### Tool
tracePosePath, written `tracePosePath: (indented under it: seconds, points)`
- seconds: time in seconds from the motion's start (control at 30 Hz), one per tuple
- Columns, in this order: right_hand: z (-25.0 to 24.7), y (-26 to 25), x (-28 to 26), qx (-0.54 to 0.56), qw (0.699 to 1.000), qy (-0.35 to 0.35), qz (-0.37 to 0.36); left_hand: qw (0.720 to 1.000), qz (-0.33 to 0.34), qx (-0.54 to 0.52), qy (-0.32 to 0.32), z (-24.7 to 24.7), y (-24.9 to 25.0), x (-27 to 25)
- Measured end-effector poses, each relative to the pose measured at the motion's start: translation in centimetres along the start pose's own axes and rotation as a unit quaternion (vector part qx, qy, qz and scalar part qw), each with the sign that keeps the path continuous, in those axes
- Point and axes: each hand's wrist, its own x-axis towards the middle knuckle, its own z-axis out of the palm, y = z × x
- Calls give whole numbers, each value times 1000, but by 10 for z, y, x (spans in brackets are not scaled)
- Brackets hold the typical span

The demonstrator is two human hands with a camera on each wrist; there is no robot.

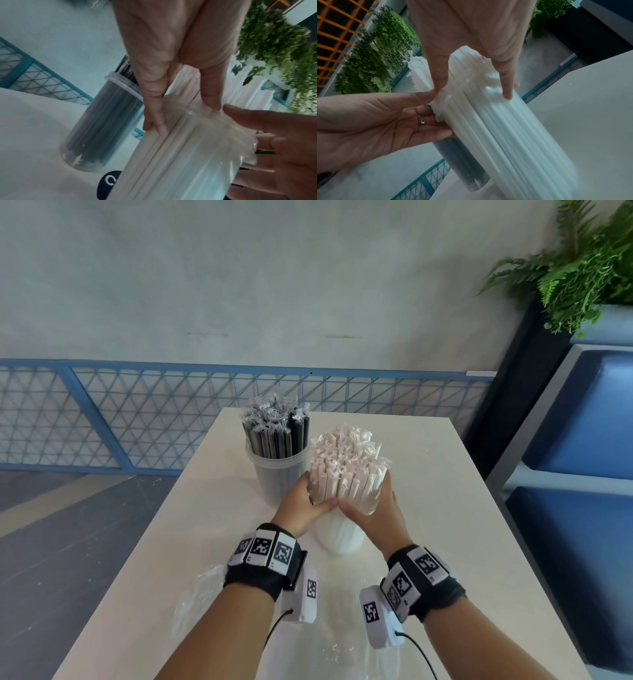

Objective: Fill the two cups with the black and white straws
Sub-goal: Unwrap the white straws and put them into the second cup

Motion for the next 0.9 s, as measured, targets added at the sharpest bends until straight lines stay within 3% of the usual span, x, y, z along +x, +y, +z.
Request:
tracePosePath:
  seconds: [0.07,0.13,0.2,0.23,0.27,0.33,0.4,0.47,0.57,0.63,0.7,0.73,0.8,0.9]
  points:
    - [2,-1,-2,7,1000,2,17,1000,-2,-3,-2,-2,-4,0]
    - [8,3,-13,16,995,94,-2,998,-6,63,7,-9,-10,-7]
    - [19,9,-31,3,974,211,-86,982,-7,188,25,-20,-25,-18]
    - [26,14,-40,-11,967,220,-128,966,-21,256,13,-25,-34,-24]
    - [35,19,-47,-36,969,188,-158,942,-52,330,-14,-29,-44,-30]
    - [53,31,-54,-118,974,45,-188,877,-119,457,-90,-29,-65,-42]
    - [69,40,-57,-213,953,-104,-190,820,-147,533,-145,-22,-82,-53]
    - [83,47,-60,-277,925,-207,-161,788,-146,576,-163,-16,-93,-64]
    - [95,55,-69,-357,871,-322,-101,788,-107,587,-150,-13,-101,-79]
    - [100,56,-76,-404,840,-349,-90,803,-72,578,-127,-13,-102,-90]
    - [104,53,-79,-429,829,-346,-92,817,-40,566,-105,-14,-100,-99]
    - [104,50,-81,-423,834,-342,-88,822,-25,561,-94,-14,-99,-102]
    - [99,44,-82,-355,871,-331,-73,831,17,554,-38,-18,-92,-107]
    - [78,30,-81,-216,931,-282,-80,829,48,543,122,-28,-78,-119]
